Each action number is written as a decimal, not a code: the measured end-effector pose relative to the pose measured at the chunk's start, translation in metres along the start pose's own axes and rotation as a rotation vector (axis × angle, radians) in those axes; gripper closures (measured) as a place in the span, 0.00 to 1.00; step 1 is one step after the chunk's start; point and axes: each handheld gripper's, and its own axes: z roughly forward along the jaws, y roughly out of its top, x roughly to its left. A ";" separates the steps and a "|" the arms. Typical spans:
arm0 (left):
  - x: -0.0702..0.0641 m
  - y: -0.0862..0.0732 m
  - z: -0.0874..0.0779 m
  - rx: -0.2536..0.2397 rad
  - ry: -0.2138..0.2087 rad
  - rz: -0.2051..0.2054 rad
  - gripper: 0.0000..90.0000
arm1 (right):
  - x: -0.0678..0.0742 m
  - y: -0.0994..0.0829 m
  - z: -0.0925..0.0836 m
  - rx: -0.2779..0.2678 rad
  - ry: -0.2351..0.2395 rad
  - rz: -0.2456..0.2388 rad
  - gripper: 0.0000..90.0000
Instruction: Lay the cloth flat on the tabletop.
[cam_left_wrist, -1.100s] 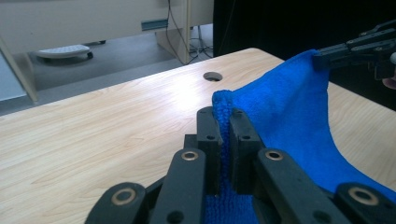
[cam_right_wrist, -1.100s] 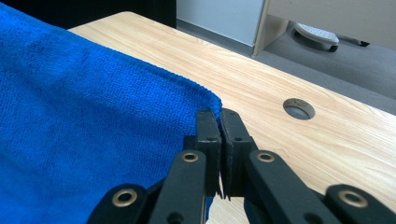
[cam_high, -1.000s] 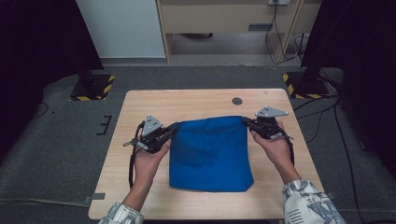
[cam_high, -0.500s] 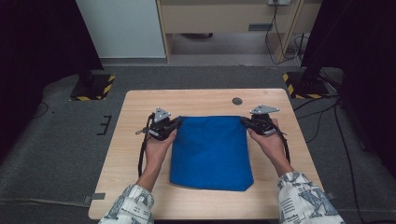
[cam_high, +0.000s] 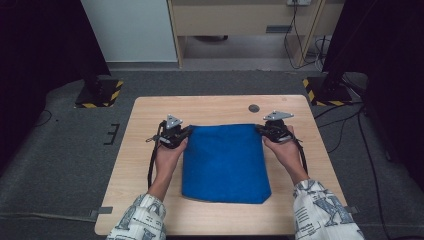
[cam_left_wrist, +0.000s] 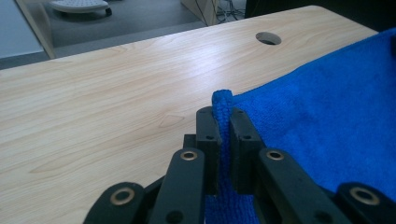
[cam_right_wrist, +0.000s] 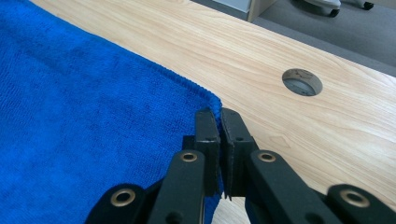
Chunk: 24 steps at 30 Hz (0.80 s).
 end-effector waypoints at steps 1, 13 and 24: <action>0.002 0.001 -0.004 -0.002 0.006 -0.001 0.94 | 0.001 0.001 0.001 -0.005 0.002 0.004 0.97; 0.009 -0.002 0.010 0.005 -0.007 -0.037 0.92 | 0.003 0.001 0.012 0.031 -0.032 0.010 0.97; 0.013 -0.004 0.028 0.036 0.017 -0.046 0.87 | -0.002 -0.004 0.017 0.067 -0.028 0.023 0.91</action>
